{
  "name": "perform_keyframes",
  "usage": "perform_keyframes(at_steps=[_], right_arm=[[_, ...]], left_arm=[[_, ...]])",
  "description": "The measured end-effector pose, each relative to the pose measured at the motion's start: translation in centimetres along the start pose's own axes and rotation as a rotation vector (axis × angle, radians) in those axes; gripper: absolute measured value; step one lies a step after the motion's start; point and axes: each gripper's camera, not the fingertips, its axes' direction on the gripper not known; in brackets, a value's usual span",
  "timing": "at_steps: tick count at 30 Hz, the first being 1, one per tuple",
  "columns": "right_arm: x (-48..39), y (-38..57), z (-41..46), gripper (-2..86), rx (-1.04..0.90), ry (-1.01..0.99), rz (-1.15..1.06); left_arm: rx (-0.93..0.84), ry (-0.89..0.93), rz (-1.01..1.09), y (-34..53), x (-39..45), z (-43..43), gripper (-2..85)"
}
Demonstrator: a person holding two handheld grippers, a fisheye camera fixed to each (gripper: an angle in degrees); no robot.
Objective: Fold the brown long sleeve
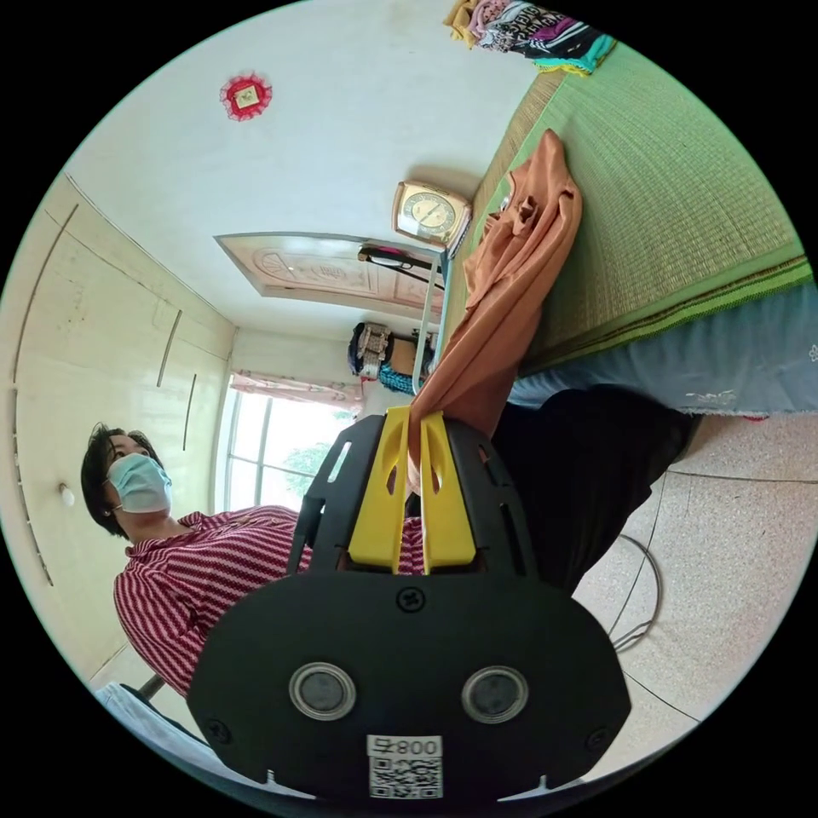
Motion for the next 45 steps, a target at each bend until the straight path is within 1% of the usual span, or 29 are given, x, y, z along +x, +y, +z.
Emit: perform_keyframes(at_steps=[11,19,29,35,45], right_arm=[[0.2,5.3,0.9,1.6,0.006,-0.028,-0.059],[0.2,7.6,2.3,1.7,-0.014,-0.019,-0.114],[2.1,10.9,3.1,1.7,0.014,-0.042,-0.125],[2.9,12.3,3.4,1.7,0.029,-0.044,-0.135],[4.2,13.4,4.8,1.7,0.039,-0.050,-0.140]], left_arm=[[-0.019,0.113,0.081,5.6,1.3,-1.1,2.9],[-0.014,0.158,0.116,8.3,1.9,-1.7,3.0],[-0.007,0.205,0.145,11.9,1.7,-2.3,3.0],[0.011,0.243,0.157,13.3,1.5,-2.6,3.0],[-0.011,0.267,0.167,13.7,1.5,-2.2,2.9]])
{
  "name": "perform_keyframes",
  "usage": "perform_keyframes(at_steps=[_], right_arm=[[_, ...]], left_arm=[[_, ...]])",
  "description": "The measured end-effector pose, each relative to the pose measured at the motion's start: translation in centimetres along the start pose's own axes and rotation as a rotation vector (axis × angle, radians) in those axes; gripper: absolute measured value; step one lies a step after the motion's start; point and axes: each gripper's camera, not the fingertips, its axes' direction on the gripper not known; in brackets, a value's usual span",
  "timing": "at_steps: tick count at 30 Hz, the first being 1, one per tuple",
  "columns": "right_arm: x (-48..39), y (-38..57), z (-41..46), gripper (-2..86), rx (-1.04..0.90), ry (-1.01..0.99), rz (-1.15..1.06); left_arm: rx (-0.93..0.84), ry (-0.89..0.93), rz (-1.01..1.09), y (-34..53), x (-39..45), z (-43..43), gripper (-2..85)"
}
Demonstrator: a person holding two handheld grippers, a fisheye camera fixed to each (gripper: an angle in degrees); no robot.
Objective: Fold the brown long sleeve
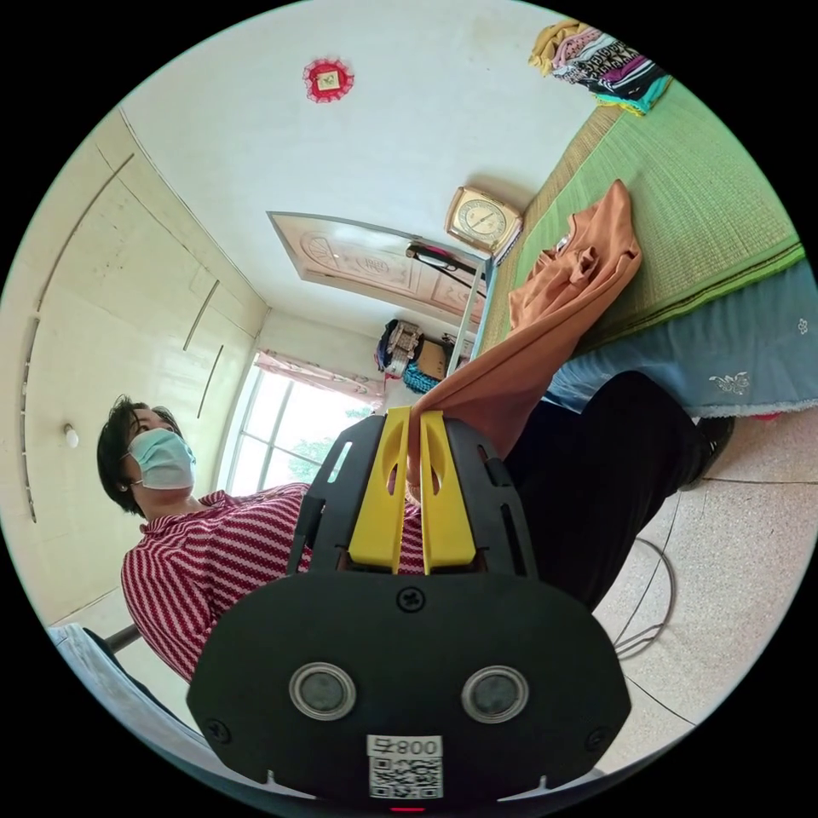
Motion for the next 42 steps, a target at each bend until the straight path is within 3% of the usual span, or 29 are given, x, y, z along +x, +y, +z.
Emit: perform_keyframes(at_steps=[14,42], right_arm=[[1.6,1.3,1.4,1.7,0.023,-0.009,0.028],[-4.9,2.2,2.5,1.8,0.025,-0.020,0.008]], left_arm=[[-0.011,0.012,-0.015,-0.8,-0.3,0.5,2.9],[0.012,0.061,-0.002,-4.8,-0.2,1.2,2.8]])
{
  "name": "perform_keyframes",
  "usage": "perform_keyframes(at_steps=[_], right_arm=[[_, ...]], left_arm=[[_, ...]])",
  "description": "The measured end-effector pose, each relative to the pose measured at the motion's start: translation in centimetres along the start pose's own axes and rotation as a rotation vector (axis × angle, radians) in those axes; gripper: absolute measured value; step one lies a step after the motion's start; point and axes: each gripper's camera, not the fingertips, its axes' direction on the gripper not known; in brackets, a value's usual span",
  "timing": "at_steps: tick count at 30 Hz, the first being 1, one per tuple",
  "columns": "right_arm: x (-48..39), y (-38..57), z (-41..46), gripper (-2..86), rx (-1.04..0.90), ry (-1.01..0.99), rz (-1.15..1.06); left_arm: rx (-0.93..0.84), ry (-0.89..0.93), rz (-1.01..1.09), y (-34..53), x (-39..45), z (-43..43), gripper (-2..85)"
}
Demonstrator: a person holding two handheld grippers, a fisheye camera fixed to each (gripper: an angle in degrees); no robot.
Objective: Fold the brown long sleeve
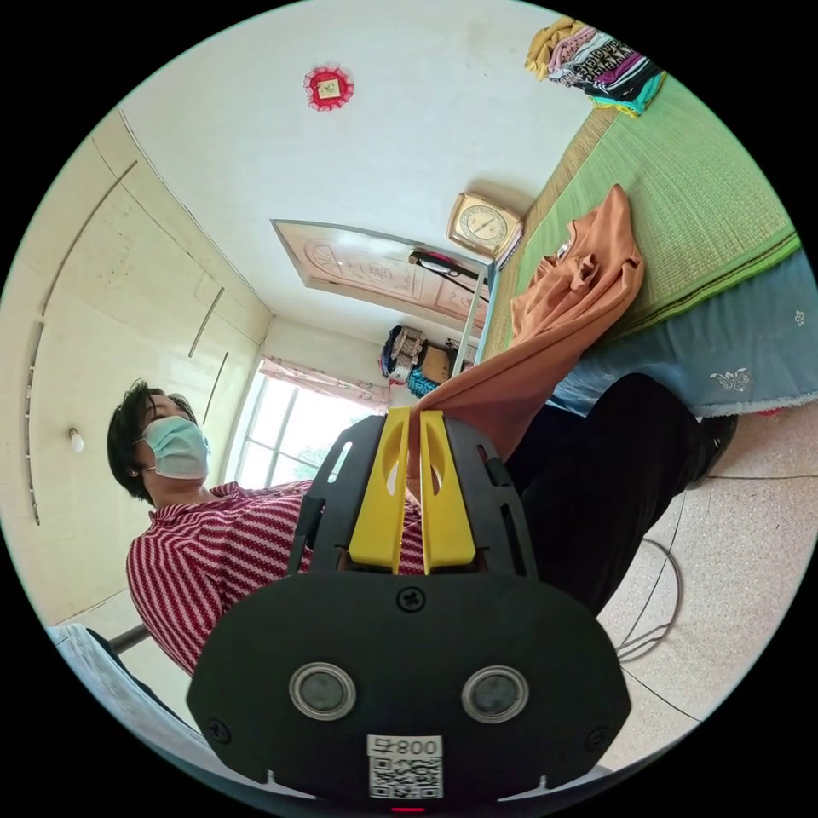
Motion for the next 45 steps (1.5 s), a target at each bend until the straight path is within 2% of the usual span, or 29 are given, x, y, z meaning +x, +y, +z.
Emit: perform_keyframes(at_steps=[12,20,30,45], right_arm=[[-3.9,-1.6,-0.3,1.6,0.034,-0.031,0.003],[-6.8,-5.6,-0.4,1.6,0.039,-0.044,-0.003],[-9.3,-16.5,-1.3,1.5,0.065,0.006,0.000],[-4.8,-35.9,-1.1,1.5,0.101,0.052,0.151]], left_arm=[[0.036,-0.010,0.009,-5.0,-0.5,1.6,2.7],[0.041,-0.035,0.037,-12.0,-1.2,4.2,2.9],[0.042,-0.111,0.072,-24.9,-3.8,9.6,2.9],[0.115,-0.267,-0.022,-43.9,-14.9,16.7,3.0]])
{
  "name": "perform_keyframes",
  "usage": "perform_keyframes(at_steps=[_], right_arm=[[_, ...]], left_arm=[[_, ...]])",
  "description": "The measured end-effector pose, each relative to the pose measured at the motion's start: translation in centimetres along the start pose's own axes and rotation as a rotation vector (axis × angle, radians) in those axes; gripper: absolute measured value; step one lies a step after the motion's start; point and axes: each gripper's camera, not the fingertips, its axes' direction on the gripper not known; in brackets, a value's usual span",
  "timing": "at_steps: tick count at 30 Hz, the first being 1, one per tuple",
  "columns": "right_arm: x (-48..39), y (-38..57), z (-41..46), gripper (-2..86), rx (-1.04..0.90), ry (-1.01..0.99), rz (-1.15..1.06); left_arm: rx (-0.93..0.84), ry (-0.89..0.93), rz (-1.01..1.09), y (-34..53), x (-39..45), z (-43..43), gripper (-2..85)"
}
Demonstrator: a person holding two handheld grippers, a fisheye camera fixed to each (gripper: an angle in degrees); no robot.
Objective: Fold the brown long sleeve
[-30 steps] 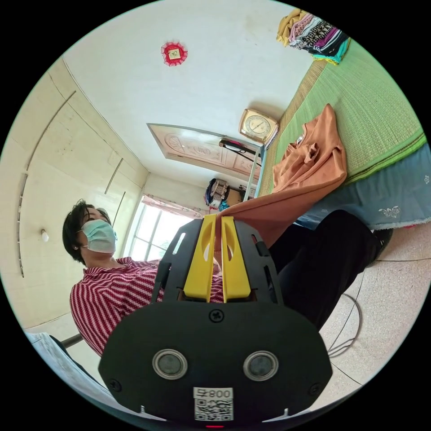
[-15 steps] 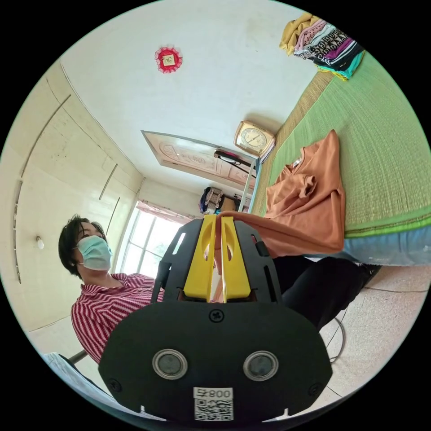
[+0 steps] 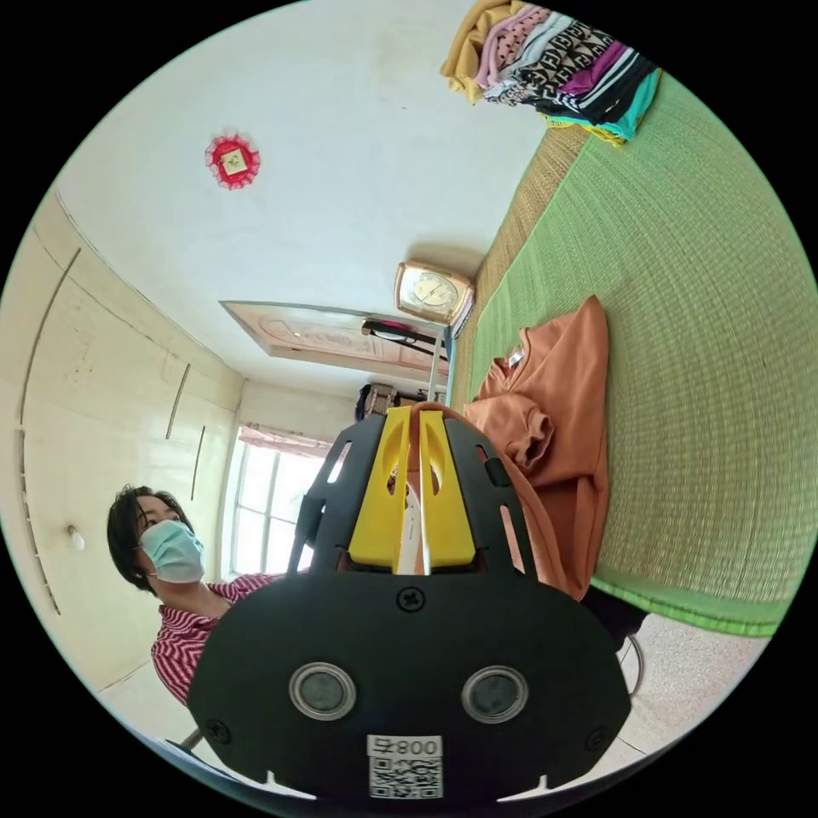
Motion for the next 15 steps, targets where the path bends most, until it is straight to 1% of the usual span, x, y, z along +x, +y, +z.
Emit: perform_keyframes(at_steps=[7,11,15], right_arm=[[3.4,-6.8,1.7,1.5,-0.004,0.041,0.089],[7.0,-8.6,2.6,1.5,0.006,0.046,0.171],[10.3,-9.5,2.9,1.3,0.020,0.040,0.239]], left_arm=[[0.000,-0.108,-0.065,-6.4,-6.4,4.0,3.3],[0.031,-0.207,-0.168,-8.2,-11.6,5.3,3.9],[0.047,-0.248,-0.220,-9.5,-14.9,6.3,5.0]])
